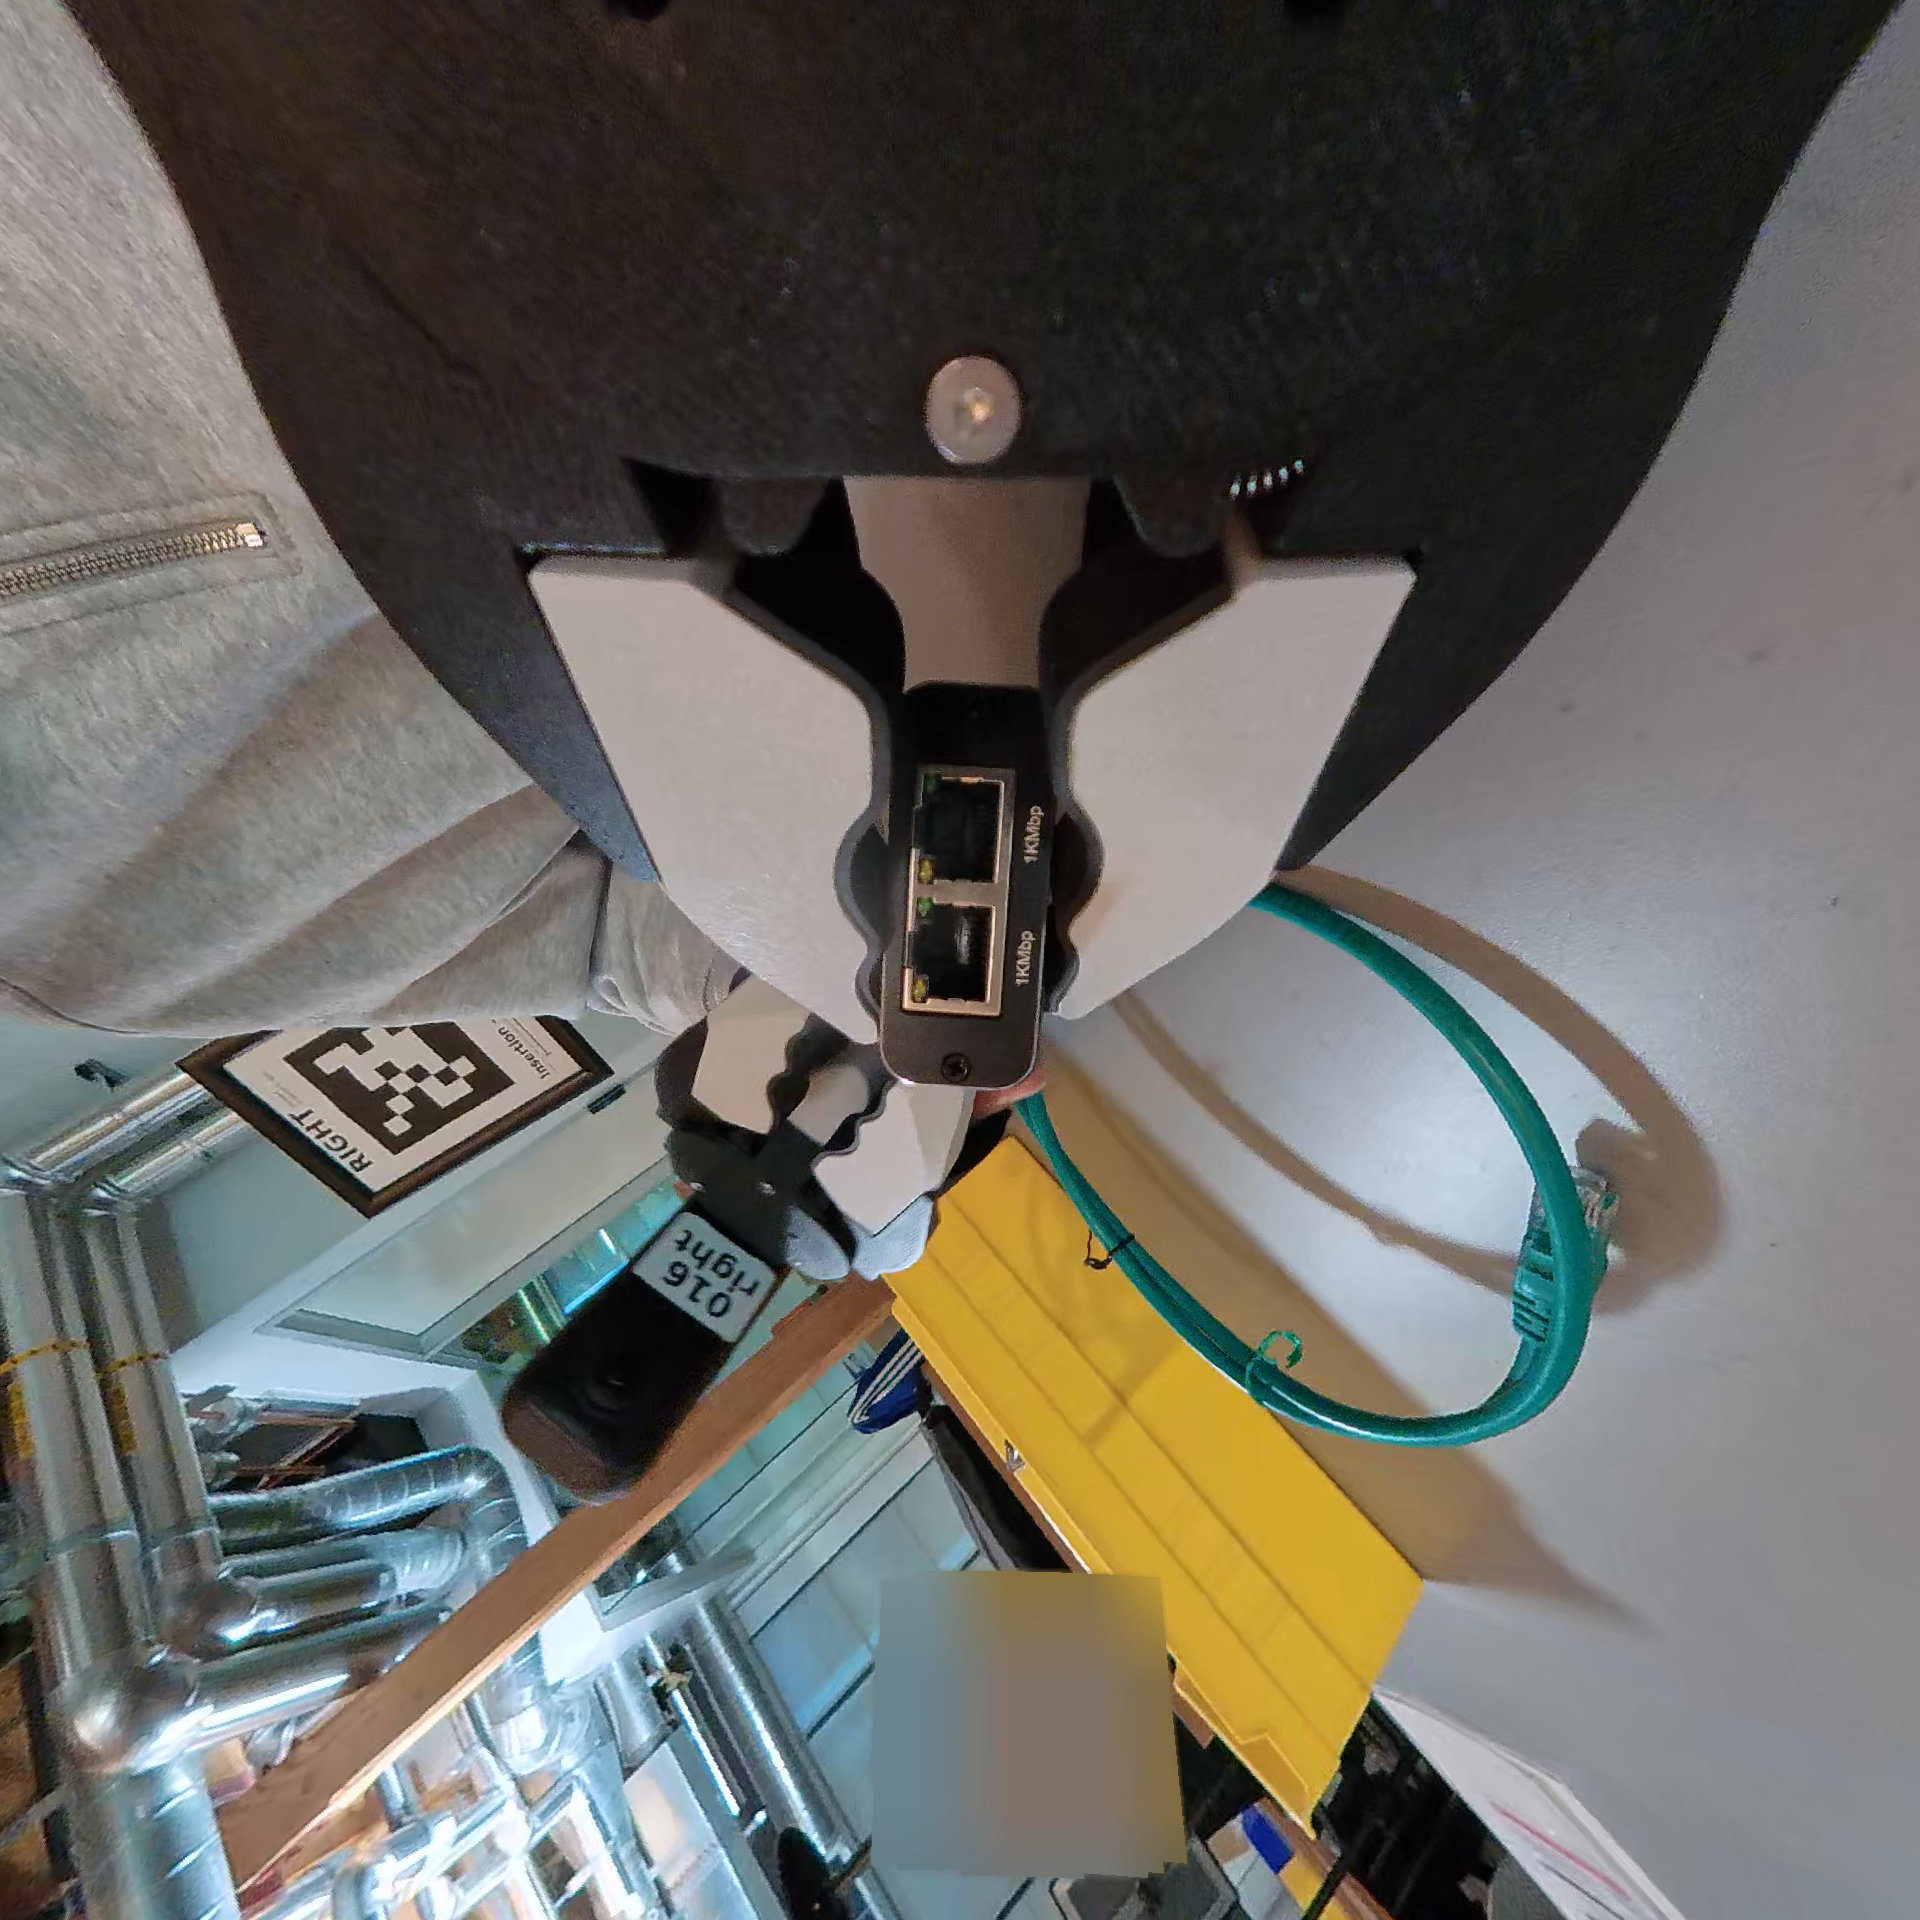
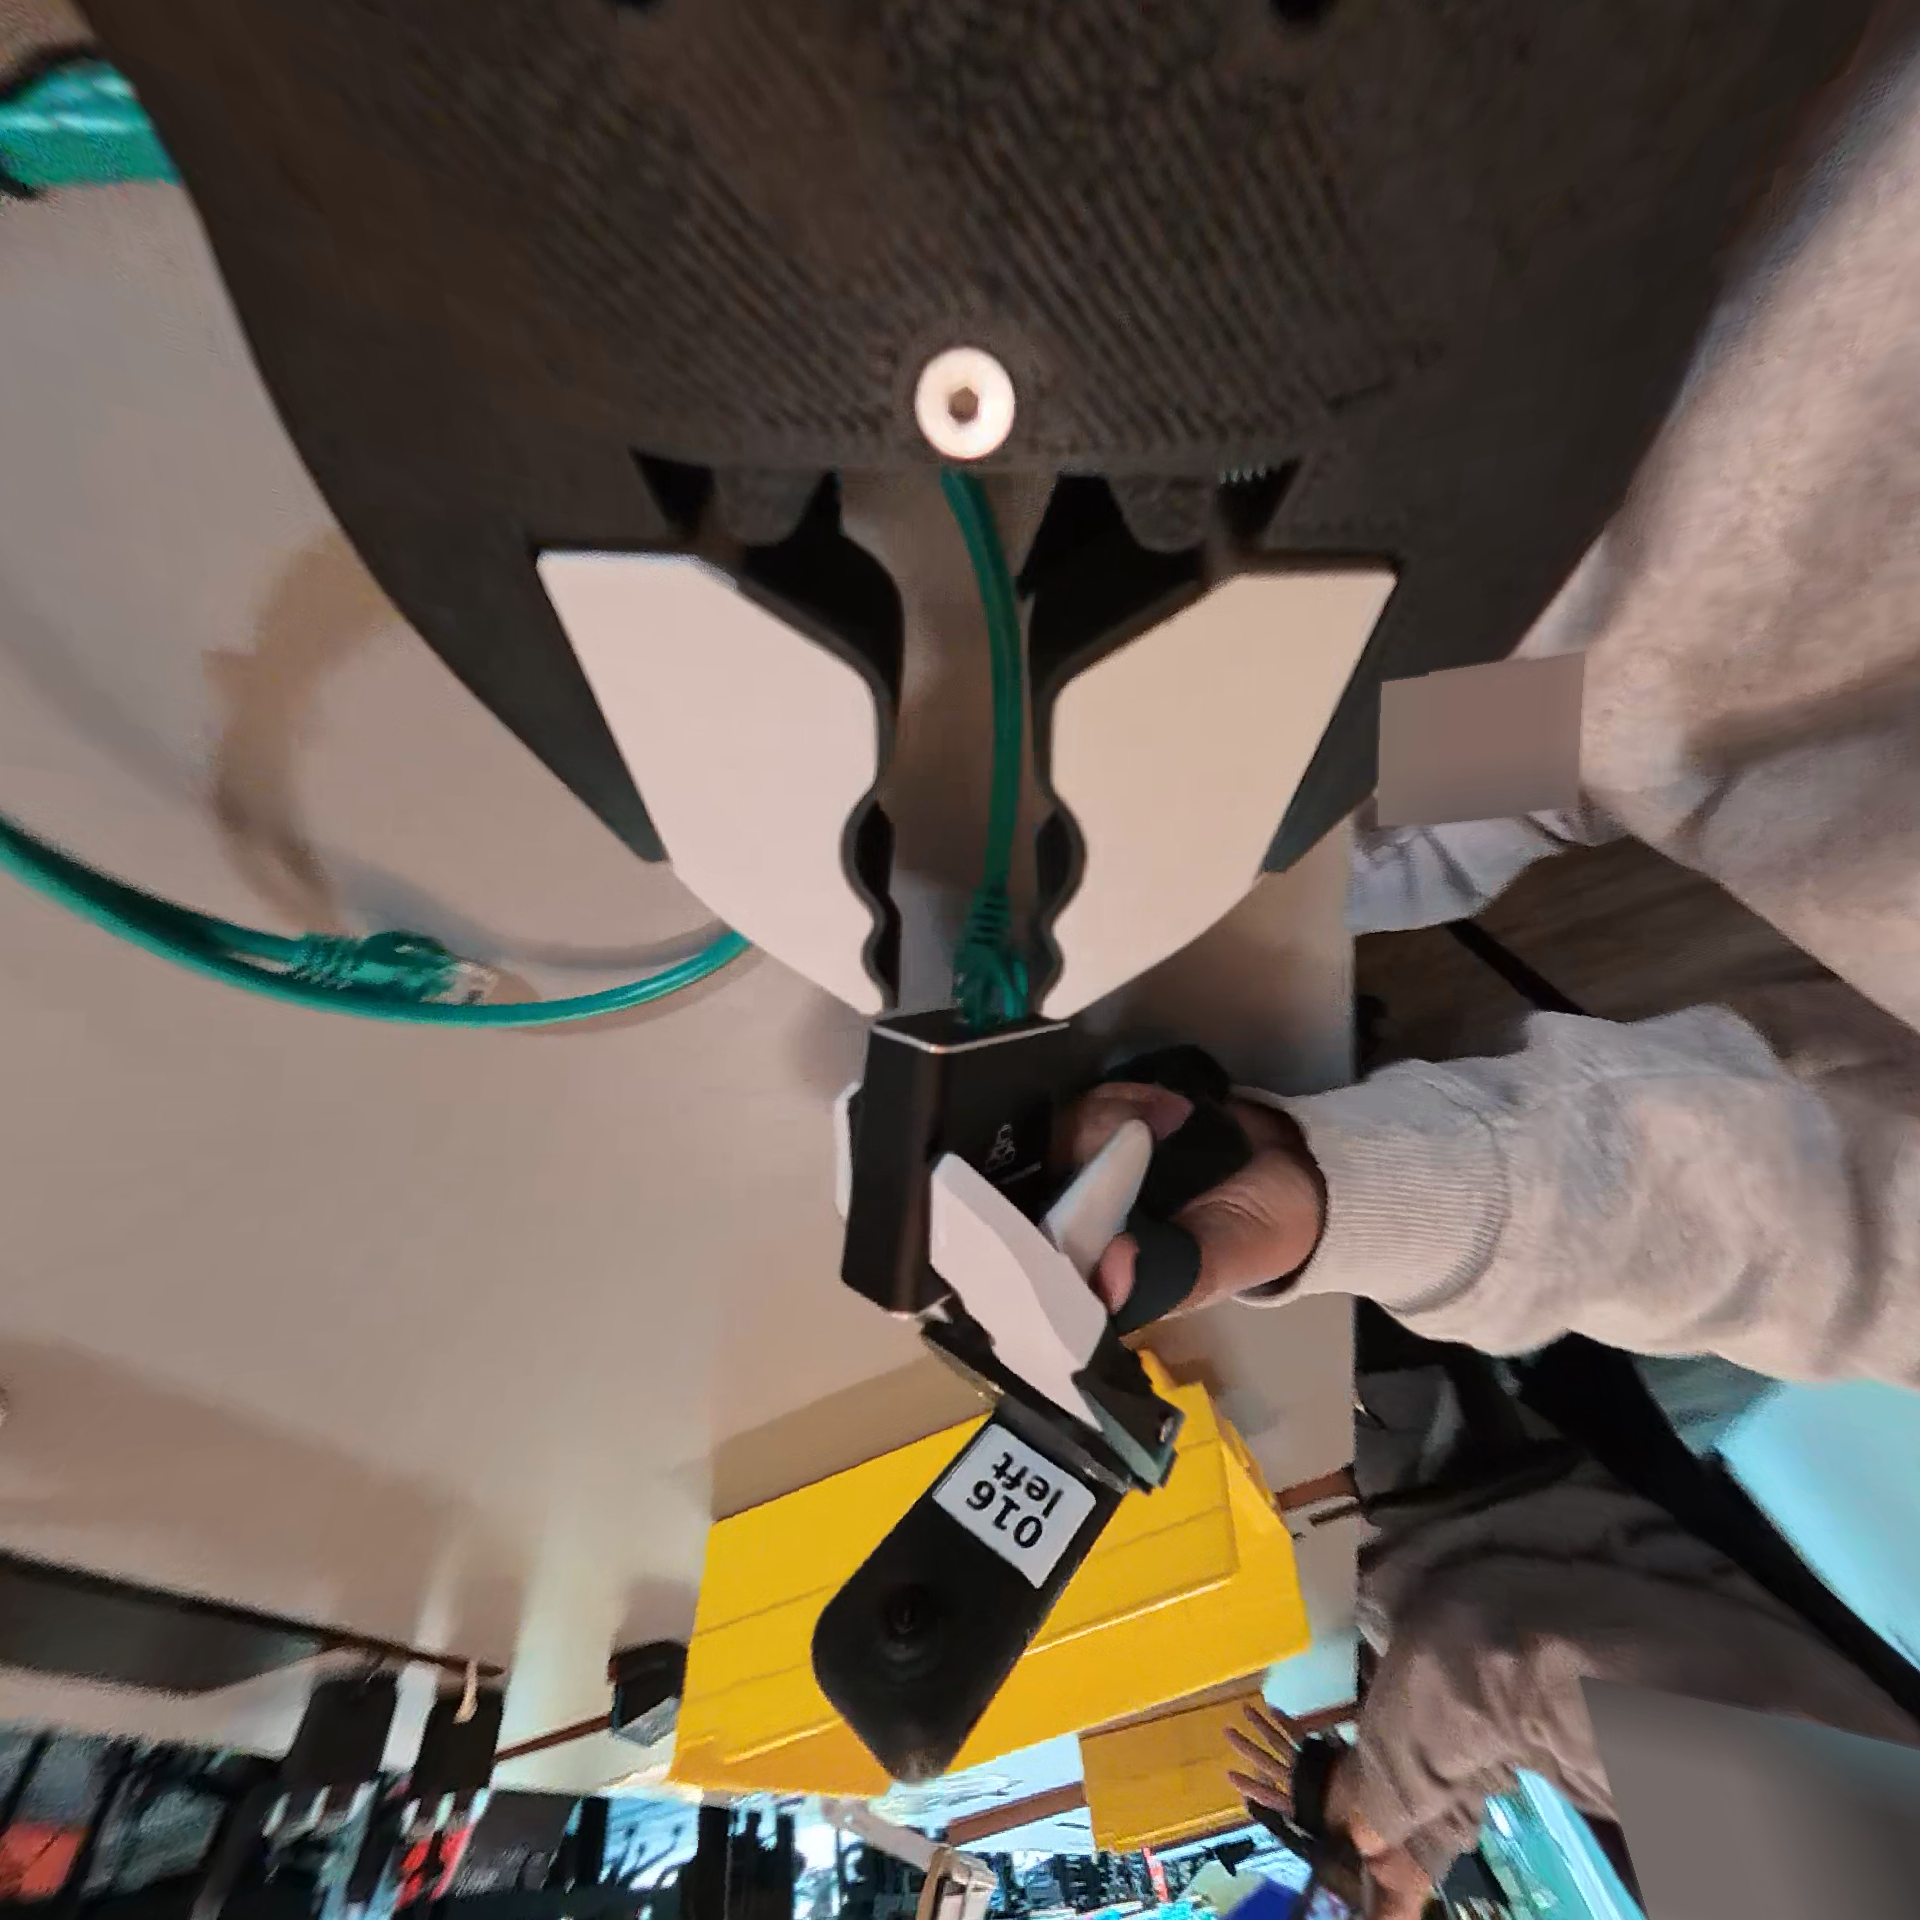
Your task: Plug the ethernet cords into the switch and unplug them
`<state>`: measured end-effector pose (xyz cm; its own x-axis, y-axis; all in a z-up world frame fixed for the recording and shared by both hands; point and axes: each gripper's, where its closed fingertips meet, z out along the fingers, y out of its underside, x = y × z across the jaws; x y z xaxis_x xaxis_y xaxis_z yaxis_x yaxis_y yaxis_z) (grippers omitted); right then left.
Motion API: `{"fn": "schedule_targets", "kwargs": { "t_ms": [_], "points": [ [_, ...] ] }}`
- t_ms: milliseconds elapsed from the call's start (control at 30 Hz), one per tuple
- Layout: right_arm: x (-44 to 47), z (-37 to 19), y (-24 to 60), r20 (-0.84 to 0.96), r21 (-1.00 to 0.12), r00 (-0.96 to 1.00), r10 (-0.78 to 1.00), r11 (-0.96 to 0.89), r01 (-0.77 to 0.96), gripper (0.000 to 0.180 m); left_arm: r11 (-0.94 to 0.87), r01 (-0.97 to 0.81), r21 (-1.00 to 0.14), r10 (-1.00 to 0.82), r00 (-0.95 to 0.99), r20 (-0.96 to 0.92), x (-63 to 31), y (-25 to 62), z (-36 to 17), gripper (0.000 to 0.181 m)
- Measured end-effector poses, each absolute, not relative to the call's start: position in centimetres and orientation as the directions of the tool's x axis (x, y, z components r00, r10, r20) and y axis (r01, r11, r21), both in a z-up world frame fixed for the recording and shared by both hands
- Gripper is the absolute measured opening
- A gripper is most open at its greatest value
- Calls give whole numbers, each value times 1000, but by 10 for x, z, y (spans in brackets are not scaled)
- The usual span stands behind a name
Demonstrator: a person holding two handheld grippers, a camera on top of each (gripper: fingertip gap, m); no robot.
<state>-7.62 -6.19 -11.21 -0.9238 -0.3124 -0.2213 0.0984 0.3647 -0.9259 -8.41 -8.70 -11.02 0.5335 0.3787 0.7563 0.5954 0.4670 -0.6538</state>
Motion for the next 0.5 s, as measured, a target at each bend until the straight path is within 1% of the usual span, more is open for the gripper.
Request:
{"fn": "schedule_targets", "kwargs": {
  "t_ms": [100, 167, 367, 500],
  "points": [
    [-70, -115, -64, -370, -884, -876, -308, 405, 231, 23, 461, 587, -666, 370, 555, 745, -83, -85, -107, 27],
    [-67, -120, -65, -418, -860, -857, -300, 434, 268, 25, 446, 583, -680, 370, 572, 732, -81, -82, -106, 27],
    [-58, -135, -66, -402, -833, -869, -289, 510, 215, 30, 404, 577, -710, 380, 600, 704, -79, -74, -105, 27],
    [-51, -138, -67, -439, -811, -852, -287, 535, 237, 28, 392, 575, -718, 379, 610, 696, -78, -72, -105, 27]
  ]
}}
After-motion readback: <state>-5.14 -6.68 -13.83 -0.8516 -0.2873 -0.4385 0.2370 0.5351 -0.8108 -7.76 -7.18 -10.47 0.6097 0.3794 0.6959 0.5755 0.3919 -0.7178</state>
